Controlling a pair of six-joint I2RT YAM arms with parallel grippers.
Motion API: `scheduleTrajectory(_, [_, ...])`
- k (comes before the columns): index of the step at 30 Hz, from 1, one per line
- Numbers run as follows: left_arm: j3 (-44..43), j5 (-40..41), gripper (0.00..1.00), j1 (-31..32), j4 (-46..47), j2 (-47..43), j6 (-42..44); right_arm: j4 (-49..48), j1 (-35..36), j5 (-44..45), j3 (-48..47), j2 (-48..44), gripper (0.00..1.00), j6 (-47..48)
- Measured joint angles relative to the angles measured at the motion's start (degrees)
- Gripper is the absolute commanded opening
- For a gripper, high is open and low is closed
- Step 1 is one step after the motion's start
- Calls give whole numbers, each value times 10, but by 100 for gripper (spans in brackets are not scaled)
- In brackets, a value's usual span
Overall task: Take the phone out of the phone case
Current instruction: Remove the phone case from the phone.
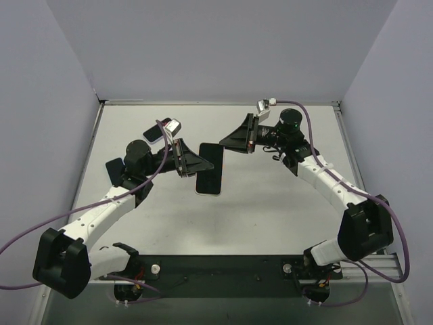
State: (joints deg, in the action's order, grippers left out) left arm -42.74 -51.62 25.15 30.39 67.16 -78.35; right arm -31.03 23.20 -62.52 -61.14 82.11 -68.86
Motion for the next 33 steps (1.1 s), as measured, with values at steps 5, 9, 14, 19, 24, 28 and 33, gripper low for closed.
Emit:
scheduleTrajectory(5, [0, 2, 0, -1, -2, 3, 0, -63, 0, -10, 10, 23, 21, -47])
scheduleTrajectory(9, [-1, 2, 0, 0, -2, 5, 0, -91, 0, -15, 16, 31, 20, -69])
scheduleTrajectory(14, [-7, 2, 0, 0, 0, 10, 0, -133, 1, -21, 22, 39, 18, -98])
scheduleTrajectory(19, [-12, 2, 0, 0, 2, 21, -4, -226, 0, -24, 50, 56, 23, -168])
scheduleTrajectory(24, [-20, 3, 0, 0, 8, 35, -10, -318, -4, -27, 72, 79, 23, -236])
scheduleTrajectory(28, [-25, 3, 0, 0, 7, 38, -13, -358, -7, -29, 76, 87, 0, -264])
scheduleTrajectory(33, [-33, 4, 0, 3, 5, 39, -29, -397, -10, -26, 85, 87, 0, -272])
